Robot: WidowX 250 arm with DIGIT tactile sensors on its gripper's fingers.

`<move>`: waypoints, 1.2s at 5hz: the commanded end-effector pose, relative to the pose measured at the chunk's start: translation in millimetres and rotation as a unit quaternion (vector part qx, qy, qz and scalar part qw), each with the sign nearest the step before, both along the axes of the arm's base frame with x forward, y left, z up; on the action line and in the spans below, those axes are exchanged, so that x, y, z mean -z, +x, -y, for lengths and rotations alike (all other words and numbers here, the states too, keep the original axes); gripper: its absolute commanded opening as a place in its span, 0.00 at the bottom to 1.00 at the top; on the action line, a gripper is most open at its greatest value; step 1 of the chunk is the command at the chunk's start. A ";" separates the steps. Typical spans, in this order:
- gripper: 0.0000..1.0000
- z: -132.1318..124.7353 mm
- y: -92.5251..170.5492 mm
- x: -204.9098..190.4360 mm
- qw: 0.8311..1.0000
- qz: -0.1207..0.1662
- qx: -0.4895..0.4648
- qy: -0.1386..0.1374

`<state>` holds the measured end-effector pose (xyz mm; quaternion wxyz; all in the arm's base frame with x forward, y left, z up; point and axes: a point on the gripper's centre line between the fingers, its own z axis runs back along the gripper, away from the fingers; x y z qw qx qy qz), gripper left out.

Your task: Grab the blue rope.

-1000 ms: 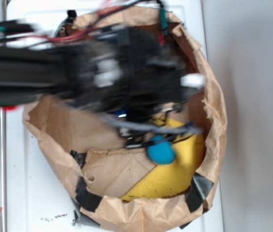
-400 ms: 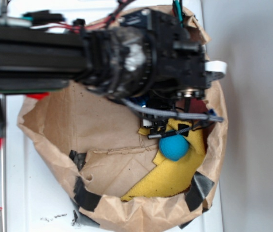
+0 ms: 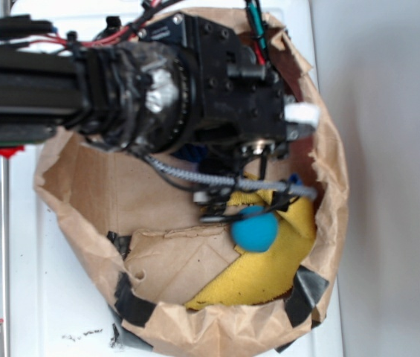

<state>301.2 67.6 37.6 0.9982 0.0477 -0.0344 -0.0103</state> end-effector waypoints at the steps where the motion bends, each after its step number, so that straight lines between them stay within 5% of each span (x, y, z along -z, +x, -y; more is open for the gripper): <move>1: 1.00 -15.3 -12.8 -43.1 0.999 0.017 -0.008 -0.031; 3: 1.00 -20.6 -38.5 -59.8 0.998 0.016 -0.008 -0.059; 6: 1.00 -25.1 -43.7 -30.9 0.999 0.019 -0.045 0.001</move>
